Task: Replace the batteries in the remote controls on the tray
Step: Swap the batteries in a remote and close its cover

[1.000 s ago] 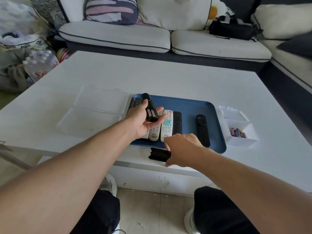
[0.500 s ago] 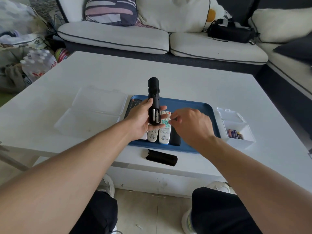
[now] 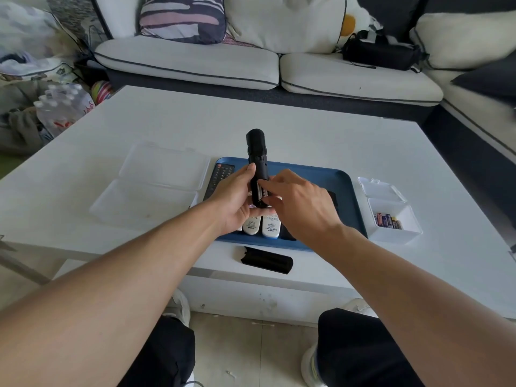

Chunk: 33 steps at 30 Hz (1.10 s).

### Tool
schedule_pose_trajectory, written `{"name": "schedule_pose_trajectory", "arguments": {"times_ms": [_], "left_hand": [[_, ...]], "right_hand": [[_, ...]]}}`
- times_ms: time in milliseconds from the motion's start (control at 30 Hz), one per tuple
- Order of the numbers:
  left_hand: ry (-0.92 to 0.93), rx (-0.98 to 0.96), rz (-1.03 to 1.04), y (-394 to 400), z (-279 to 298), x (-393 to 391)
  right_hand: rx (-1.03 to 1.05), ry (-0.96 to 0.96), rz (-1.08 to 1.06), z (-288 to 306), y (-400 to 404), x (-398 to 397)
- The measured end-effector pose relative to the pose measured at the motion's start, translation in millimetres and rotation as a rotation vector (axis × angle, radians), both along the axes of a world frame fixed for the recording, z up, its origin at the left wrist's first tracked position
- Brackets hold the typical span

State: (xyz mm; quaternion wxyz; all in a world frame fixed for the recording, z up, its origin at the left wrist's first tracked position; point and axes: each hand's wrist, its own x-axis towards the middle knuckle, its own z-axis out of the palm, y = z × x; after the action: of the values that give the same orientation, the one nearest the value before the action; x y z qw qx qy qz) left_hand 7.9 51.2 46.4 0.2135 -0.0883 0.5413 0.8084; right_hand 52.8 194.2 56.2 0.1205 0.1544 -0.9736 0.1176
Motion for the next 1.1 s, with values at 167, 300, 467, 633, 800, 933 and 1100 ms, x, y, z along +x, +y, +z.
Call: {"name": "schedule_pose_trajectory", "arguments": {"times_ms": [167,300,467,633,800,933,1100], "left_hand": [[0.031,-0.039,-0.039,-1,0,3],[0.102,-0.106,-0.089,4,0,7],[0.087,-0.064,-0.031,0,2,4],[0.102,-0.038,0.042,6,3,3],[0.090,0.000,0.082,8,7,5],[0.073,0.035,0.115,8,8,6],[0.105,-0.014,0.129,10,7,8]], "right_hand": [[-0.051,0.004,0.023,4,-1,-4],[-0.044,0.030,0.113,-8,-11,-2],[-0.314,0.000,-0.073,-12,-19,-2],[-0.759,-0.145,-0.327,-1,-17,-5],[-1.007,-0.282,-0.406,4,-19,-9],[-1.199,-0.428,-0.484,8,-24,-5],[-1.414,-0.583,-0.580,12,-34,-6]]}}
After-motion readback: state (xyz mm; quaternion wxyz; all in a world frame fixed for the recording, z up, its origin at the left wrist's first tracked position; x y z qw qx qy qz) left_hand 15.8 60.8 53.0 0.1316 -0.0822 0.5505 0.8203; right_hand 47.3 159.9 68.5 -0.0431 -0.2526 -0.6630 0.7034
